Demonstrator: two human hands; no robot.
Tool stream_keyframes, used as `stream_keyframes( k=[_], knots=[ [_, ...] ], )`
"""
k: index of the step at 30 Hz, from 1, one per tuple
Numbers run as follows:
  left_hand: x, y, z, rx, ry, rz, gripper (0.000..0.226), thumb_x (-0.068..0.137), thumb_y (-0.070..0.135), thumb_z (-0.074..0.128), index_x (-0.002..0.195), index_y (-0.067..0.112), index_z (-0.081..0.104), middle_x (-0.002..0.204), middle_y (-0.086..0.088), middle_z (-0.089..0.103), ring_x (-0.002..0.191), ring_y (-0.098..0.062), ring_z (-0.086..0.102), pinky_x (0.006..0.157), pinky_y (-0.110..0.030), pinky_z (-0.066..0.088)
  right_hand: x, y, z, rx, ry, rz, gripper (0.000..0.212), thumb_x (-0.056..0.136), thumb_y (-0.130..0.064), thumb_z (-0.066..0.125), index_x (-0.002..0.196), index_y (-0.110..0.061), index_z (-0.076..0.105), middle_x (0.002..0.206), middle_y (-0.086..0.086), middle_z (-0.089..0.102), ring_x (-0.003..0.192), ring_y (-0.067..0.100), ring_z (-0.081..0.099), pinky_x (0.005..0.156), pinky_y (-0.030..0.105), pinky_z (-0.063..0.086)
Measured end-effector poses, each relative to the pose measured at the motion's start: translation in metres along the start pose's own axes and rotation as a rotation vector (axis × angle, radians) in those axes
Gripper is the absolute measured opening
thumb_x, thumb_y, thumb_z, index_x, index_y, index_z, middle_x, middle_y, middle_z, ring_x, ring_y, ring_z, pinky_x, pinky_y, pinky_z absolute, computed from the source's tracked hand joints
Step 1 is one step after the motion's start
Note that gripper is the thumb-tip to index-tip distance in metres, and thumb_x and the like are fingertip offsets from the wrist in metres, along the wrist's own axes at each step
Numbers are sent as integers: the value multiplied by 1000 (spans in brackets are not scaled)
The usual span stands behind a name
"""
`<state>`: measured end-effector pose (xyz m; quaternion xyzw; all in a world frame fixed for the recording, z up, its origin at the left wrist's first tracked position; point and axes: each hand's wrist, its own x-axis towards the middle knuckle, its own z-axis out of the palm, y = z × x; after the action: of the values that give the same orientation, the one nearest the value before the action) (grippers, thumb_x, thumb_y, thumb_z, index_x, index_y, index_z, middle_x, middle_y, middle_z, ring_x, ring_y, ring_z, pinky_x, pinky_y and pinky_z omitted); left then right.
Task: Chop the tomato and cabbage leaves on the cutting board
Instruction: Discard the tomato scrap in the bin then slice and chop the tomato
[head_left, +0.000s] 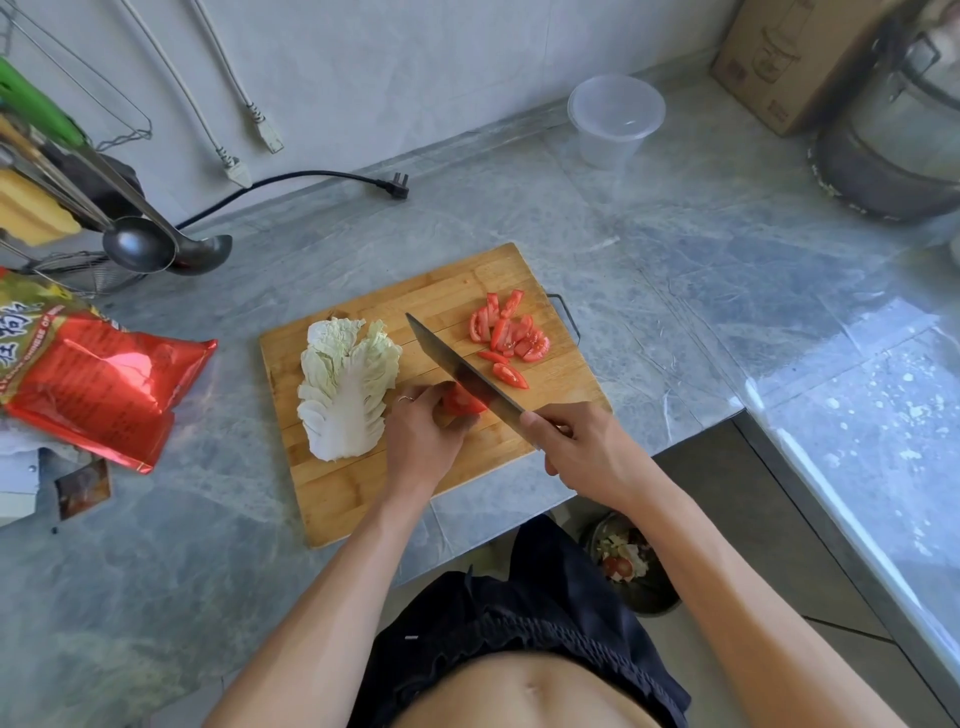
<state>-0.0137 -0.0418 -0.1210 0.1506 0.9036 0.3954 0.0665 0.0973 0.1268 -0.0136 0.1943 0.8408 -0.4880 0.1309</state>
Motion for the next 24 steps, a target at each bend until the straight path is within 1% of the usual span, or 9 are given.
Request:
stream_keyframes(
  k=[3,8,9,12,14,16,19,20,24],
  knots=[
    [1,0,1,-2,-6,-7,42,69,56,73,100,28,75,98,0,65,90,-18,62,76,-39,54,2,1,-1,8,3,21,49,104,-42,46,92,2,63,67,6,59,54,13,46,56,29,41],
    [2,-1,0,-8,-5,-6,38,68,44,80,101,25,75,98,-3,68,93,-20,62,78,-40,54,13,-7,5,6,-10,-16,51,103,-43,47,87,3,62,67,7,53,56,15,43,55,30,39],
    [2,-1,0,-5,-5,-4,37,69,42,81,100,25,75,99,-2,67,93,-20,62,79,-39,53,13,-6,3,13,-22,-1,51,103,-44,47,85,1,62,67,7,54,55,15,44,54,29,39],
    [0,1,-1,-7,-11,-23,34,72,36,84,102,23,75,103,-2,65,95,-20,60,81,-36,52,9,2,-9,92,-59,87,45,102,-46,47,73,-14,59,65,3,58,52,15,48,49,29,42],
    [-1,2,-1,-20,-14,-19,35,73,33,84,105,23,75,105,0,65,96,-19,60,83,-34,52,8,4,-14,145,-43,110,44,103,-43,47,68,-18,54,63,3,58,52,15,48,48,29,43],
    [0,3,-1,-21,-9,-19,35,72,32,85,105,24,75,104,0,66,96,-19,60,83,-36,52,12,2,-10,139,-27,91,44,103,-42,47,66,-20,54,63,3,58,50,14,48,47,27,42],
    [1,2,0,-1,9,-3,36,70,36,87,101,23,76,100,-4,67,91,-22,63,76,-37,54,18,-4,5,52,-34,38,43,103,-42,47,77,-13,64,66,5,57,52,13,46,51,28,42],
    [1,1,0,5,15,6,37,69,37,87,101,22,76,99,-5,67,90,-23,64,74,-37,54,19,-4,8,40,-34,25,41,103,-42,47,78,-15,66,67,5,56,54,13,46,53,29,41],
    [1,1,0,15,30,20,37,68,34,88,100,20,76,99,-7,68,90,-26,64,74,-37,54,14,0,5,14,-28,-5,43,104,-41,48,63,-29,51,65,1,55,52,10,44,54,27,38]
  ],
)
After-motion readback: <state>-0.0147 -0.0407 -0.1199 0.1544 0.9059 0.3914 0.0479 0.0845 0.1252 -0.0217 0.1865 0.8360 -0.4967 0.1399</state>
